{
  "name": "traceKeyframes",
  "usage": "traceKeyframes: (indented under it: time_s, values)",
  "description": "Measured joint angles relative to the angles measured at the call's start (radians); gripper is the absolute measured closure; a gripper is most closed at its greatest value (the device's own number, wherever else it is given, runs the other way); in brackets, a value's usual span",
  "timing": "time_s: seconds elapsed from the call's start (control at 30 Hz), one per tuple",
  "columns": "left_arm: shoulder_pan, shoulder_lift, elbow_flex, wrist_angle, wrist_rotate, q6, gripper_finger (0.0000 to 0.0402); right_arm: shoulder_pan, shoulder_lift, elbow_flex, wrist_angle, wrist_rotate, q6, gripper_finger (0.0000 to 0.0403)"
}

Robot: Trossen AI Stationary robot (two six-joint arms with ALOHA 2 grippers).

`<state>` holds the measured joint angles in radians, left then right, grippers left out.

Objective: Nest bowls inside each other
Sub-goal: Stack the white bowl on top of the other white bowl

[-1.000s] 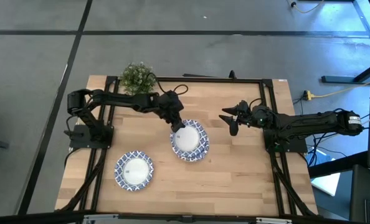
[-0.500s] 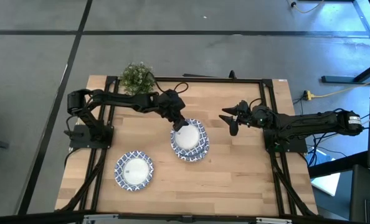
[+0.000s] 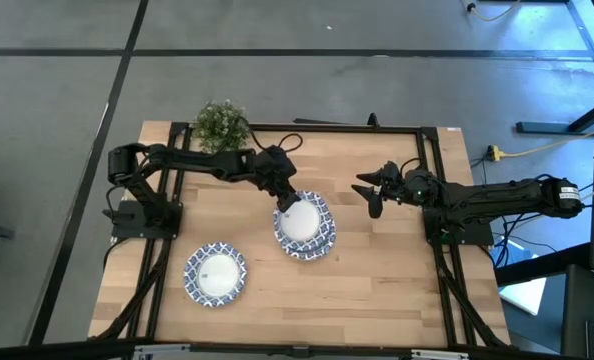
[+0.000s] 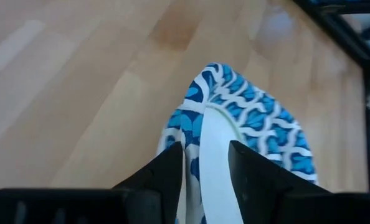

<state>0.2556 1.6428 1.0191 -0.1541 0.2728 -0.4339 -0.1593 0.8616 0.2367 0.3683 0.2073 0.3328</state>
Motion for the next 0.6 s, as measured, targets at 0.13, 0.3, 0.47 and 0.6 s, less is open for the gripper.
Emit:
traceKeyframes:
  time_s: [0.13, 0.3, 0.47, 0.6]
  values:
    - [-0.004, 0.0, 0.0, -0.002, -0.025, 0.002, 0.0278, 0.0, 0.0, 0.0, 0.0, 0.0, 0.0, 0.0194]
    - [-0.015, 0.007, 0.0, -0.035, -0.04, 0.05, 0.0278, 0.0, 0.0, 0.0, 0.0, 0.0, 0.0, 0.0194]
    - [-0.034, 0.019, -0.001, -0.059, -0.07, 0.051, 0.0278, 0.0, 0.0, 0.0, 0.0, 0.0, 0.0, 0.0194]
    - [-0.038, 0.041, 0.001, -0.063, -0.076, 0.051, 0.0278, 0.0, 0.0, 0.0, 0.0, 0.0, 0.0, 0.0194]
